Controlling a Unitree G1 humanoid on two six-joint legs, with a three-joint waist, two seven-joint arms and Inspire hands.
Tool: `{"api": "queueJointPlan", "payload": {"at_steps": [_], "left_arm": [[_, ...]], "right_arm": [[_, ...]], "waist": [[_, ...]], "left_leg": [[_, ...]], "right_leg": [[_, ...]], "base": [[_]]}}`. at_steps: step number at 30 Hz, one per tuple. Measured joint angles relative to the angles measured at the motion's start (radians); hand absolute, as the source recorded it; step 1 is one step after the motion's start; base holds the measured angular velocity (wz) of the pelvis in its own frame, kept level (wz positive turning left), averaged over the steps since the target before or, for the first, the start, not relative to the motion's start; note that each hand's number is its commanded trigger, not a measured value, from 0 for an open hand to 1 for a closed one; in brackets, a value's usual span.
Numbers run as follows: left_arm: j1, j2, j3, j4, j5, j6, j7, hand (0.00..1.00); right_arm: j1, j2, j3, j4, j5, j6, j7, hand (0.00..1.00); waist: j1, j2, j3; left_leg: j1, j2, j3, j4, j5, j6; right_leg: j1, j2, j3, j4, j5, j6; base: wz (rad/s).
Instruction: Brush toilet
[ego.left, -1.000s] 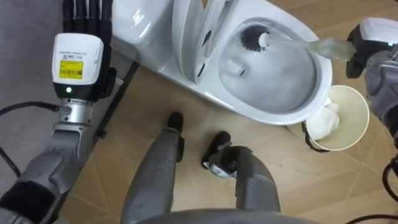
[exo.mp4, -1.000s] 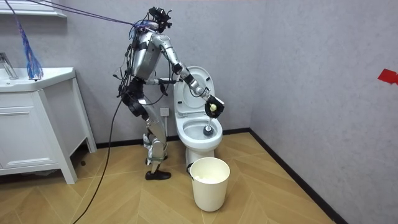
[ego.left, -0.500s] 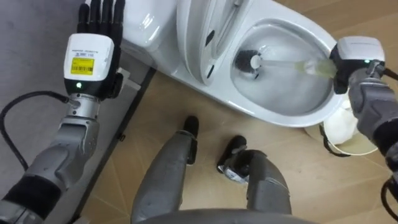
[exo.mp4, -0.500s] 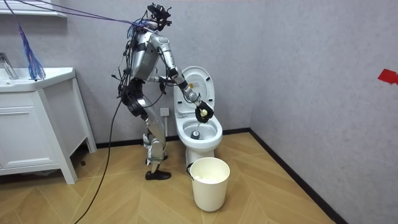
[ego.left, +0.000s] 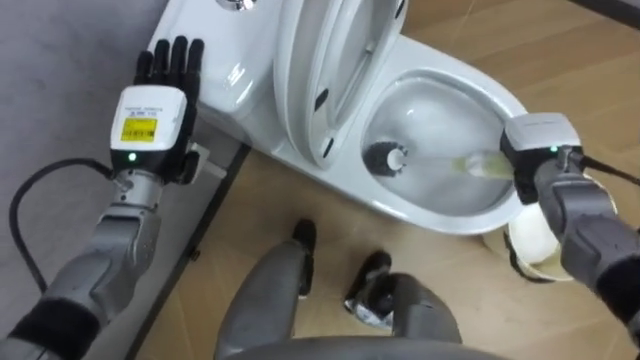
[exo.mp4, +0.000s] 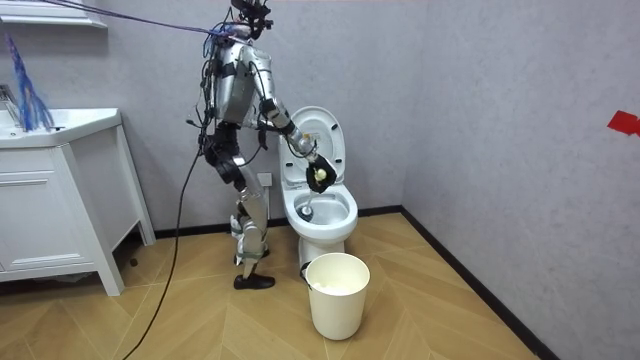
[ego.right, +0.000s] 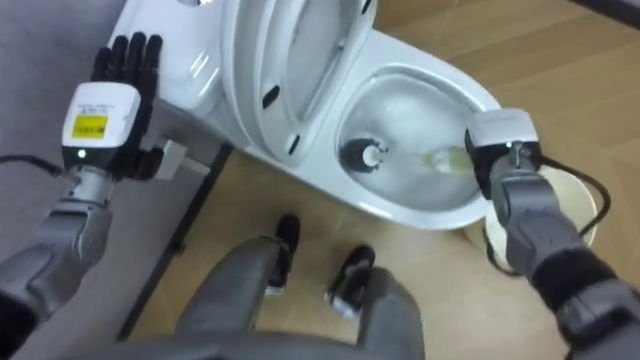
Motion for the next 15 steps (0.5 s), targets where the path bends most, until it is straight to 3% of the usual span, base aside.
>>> {"api": "queueJointPlan", "payload": {"at_steps": [5, 7, 9, 12, 15], "left_arm": [[0.043, -0.029, 0.059, 0.006, 0.003, -0.017, -0.035, 0.0], [0.06, -0.044, 0.076, 0.018, 0.0, -0.018, -0.05, 0.0], [0.084, -0.067, 0.094, 0.022, -0.002, -0.014, -0.073, 0.0], [0.096, -0.08, 0.1, 0.046, -0.002, -0.014, -0.087, 0.0], [0.157, -0.128, 0.134, 0.055, -0.002, -0.016, -0.106, 0.0]], "right_arm": [[0.111, 0.052, -0.106, -0.006, -0.007, -0.044, 0.03, 1.0], [0.146, 0.064, -0.121, -0.011, -0.002, -0.057, 0.036, 1.0], [0.2, 0.069, -0.145, -0.031, 0.012, -0.069, 0.039, 1.0], [0.253, 0.089, -0.168, -0.027, 0.014, -0.073, 0.042, 1.0], [0.332, 0.138, -0.218, -0.027, -0.02, -0.075, 0.034, 1.0]], "waist": [[-0.041, -0.024, -0.0015], [-0.041, -0.029, -0.0024], [-0.044, -0.023, -0.0057], [-0.053, -0.018, -0.0082], [-0.068, 0.001, -0.0201]], "left_leg": [[0.08, 0.0, 0.014, -0.02, 0.0, 0.0], [0.121, 0.004, 0.03, -0.03, -0.003, 0.004], [0.177, 0.009, 0.033, -0.057, -0.012, 0.003], [0.227, 0.009, 0.034, -0.076, -0.018, 0.003], [0.319, 0.006, 0.039, -0.127, -0.024, 0.003]], "right_leg": [[0.084, 0.007, 0.005, -0.031, -0.008, 0.014], [0.123, 0.014, 0.019, -0.049, -0.007, 0.018], [0.176, 0.025, 0.022, -0.079, -0.001, 0.025], [0.225, 0.03, 0.023, -0.101, 0.001, 0.028], [0.315, 0.037, 0.025, -0.153, 0.008, 0.037]], "base": [[0.05], [-0.18], [-0.13], [-0.01], [-0.03]]}}
